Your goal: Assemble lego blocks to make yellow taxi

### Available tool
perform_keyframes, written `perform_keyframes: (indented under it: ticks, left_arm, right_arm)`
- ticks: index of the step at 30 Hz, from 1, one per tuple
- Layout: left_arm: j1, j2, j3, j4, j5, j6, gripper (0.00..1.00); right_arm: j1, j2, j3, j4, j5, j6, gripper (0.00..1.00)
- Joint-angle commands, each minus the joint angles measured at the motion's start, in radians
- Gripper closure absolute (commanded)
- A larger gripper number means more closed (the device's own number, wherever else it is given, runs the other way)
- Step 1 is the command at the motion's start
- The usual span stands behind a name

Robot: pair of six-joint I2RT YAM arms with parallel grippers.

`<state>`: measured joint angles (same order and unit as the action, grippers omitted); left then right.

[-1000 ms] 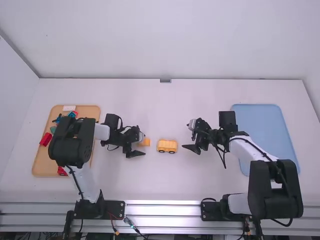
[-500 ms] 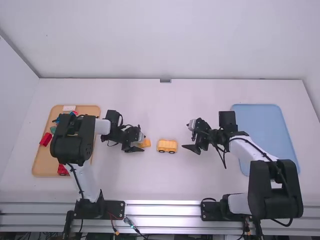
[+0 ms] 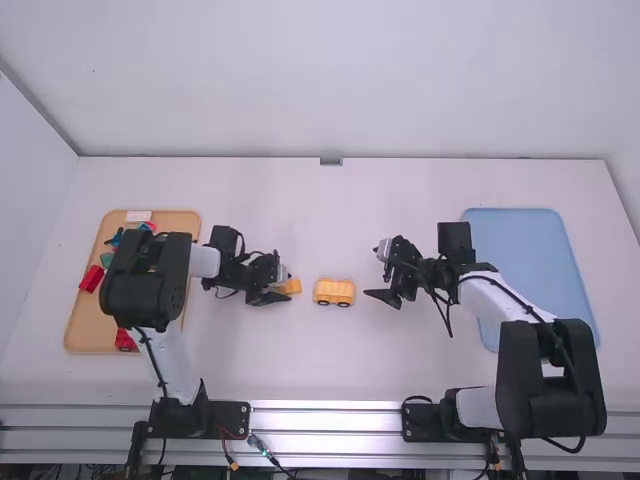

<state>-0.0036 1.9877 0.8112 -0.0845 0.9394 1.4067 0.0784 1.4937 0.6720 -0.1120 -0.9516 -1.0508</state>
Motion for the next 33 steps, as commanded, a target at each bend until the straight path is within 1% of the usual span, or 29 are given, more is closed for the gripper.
perform_keyframes:
  ticks: [1, 3, 9, 12, 15, 16, 17, 18, 23, 25, 27, 29, 30, 33]
  left_arm:
    - [0.021, 0.011, -0.018, -0.011, -0.039, -0.005, 0.42]
    - [0.026, 0.011, -0.018, -0.011, -0.039, -0.005, 0.43]
    - [0.017, 0.011, -0.018, -0.009, -0.038, -0.004, 0.51]
    - [0.015, 0.011, -0.018, -0.008, -0.011, -0.004, 0.55]
    - [0.019, 0.011, -0.018, -0.008, -0.009, -0.004, 0.69]
    - [0.018, 0.011, -0.018, -0.008, -0.010, -0.004, 0.71]
    - [0.013, 0.011, -0.018, -0.008, -0.013, -0.004, 0.76]
    - [0.013, 0.011, -0.018, -0.008, -0.013, -0.004, 0.77]
    - [0.024, 0.010, 0.005, -0.033, -0.012, -0.005, 0.78]
    - [0.017, -0.007, 0.029, -0.087, -0.012, -0.009, 0.79]
    - [0.016, -0.024, 0.049, -0.136, -0.013, -0.008, 0.77]
    - [0.016, -0.058, 0.081, -0.207, -0.013, -0.005, 0.77]
    - [0.016, -0.058, 0.081, -0.207, -0.013, -0.005, 0.77]
    - [0.008, -0.109, 0.088, -0.240, -0.013, -0.005, 0.80]
  right_arm:
    - [0.001, -0.003, -0.011, 0.000, -0.017, -0.002, 0.01]
    - [0.001, -0.003, -0.011, 0.000, -0.017, -0.002, 0.01]
    - [0.001, -0.003, -0.011, 0.002, -0.017, -0.001, 0.01]
    - [0.001, -0.003, -0.011, 0.002, -0.017, -0.002, 0.01]
    - [0.001, -0.003, -0.011, 0.000, -0.017, -0.002, 0.01]
    - [0.001, -0.003, -0.011, 0.000, -0.017, -0.002, 0.01]
    - [0.001, -0.003, -0.011, -0.001, -0.017, -0.002, 0.01]
    - [0.001, -0.003, -0.011, -0.001, -0.017, -0.001, 0.01]
    - [0.001, -0.003, -0.011, -0.010, -0.017, -0.002, 0.01]
    - [0.002, 0.001, -0.011, -0.024, -0.018, -0.007, 0.01]
    - [0.010, 0.013, -0.012, -0.026, -0.021, -0.021, 0.01]
    - [0.044, 0.054, -0.012, -0.006, -0.021, -0.051, 0.01]
    - [0.044, 0.054, -0.012, -0.006, -0.021, -0.051, 0.01]
    - [0.094, 0.149, -0.011, 0.089, -0.021, -0.047, 0.01]
